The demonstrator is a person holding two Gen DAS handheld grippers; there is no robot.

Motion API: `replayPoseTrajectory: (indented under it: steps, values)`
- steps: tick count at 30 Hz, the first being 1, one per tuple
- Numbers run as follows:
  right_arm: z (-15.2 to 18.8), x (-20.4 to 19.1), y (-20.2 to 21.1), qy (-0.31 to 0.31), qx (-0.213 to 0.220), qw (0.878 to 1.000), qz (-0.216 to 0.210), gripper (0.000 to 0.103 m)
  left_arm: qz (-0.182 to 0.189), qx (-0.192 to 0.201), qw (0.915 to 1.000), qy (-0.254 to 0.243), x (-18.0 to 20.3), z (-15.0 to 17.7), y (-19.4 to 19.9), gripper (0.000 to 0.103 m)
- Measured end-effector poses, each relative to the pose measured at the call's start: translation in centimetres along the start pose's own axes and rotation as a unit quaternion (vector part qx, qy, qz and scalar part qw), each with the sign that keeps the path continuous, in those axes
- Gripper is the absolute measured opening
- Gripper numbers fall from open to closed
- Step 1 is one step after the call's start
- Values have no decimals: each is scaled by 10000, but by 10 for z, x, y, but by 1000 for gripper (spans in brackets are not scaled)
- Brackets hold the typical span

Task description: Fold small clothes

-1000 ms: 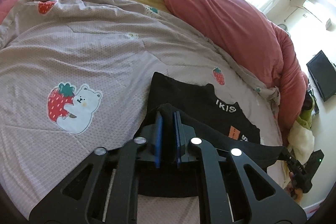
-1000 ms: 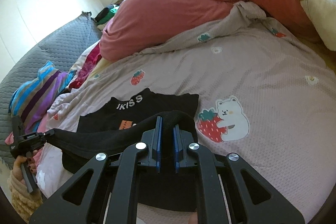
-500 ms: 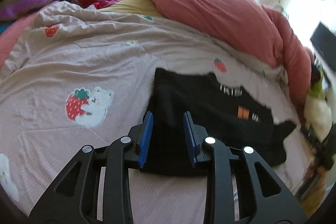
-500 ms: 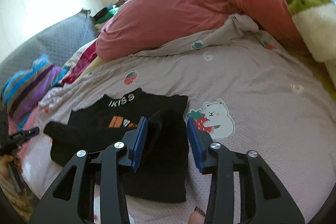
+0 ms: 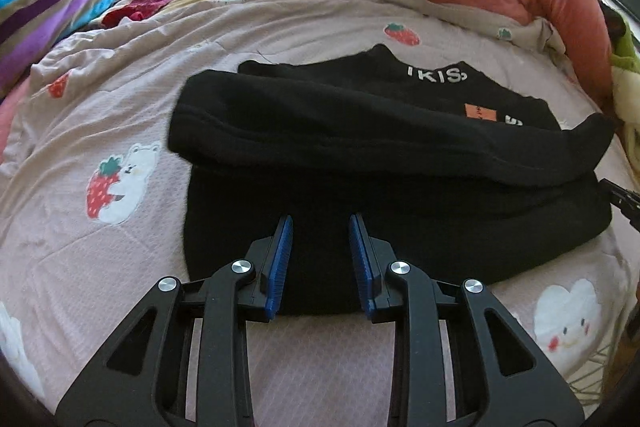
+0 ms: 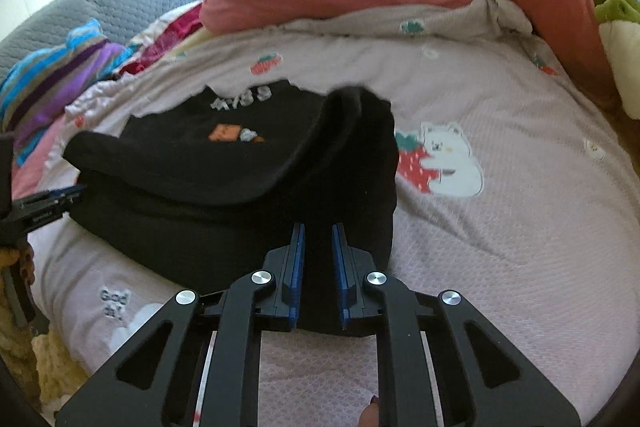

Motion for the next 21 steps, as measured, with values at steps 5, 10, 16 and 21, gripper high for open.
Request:
replayPoseTrajectory:
  steps: [5,10,16,21]
  values:
    - [-9,-10,-15,67,6,10000,-25,13,-61,37,10000,-23,-1,-10,-10,21]
    - [-31,-17,-29,46,57,9999,-80,13,-4,86,9999,56,-3,-25,-15,21]
    - [-61,-13,-38,-86,184,9998,-71,13,76,122,9998,152,-9,-48,-20,21]
    - [-84,1,-47,-351,249,9991,58,13,134,287,9989,351,-20,-73,-16,22]
Point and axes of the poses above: each gripper's, at about its wrist camera, not at the fingertips, and y roughly against the way its jaws point, x to its right, z to its underside, the point moved 6 cm from there along -y, roughly the way its jaws point, and after that the axes turned 14 degrees about z, right-handed, at the moved point
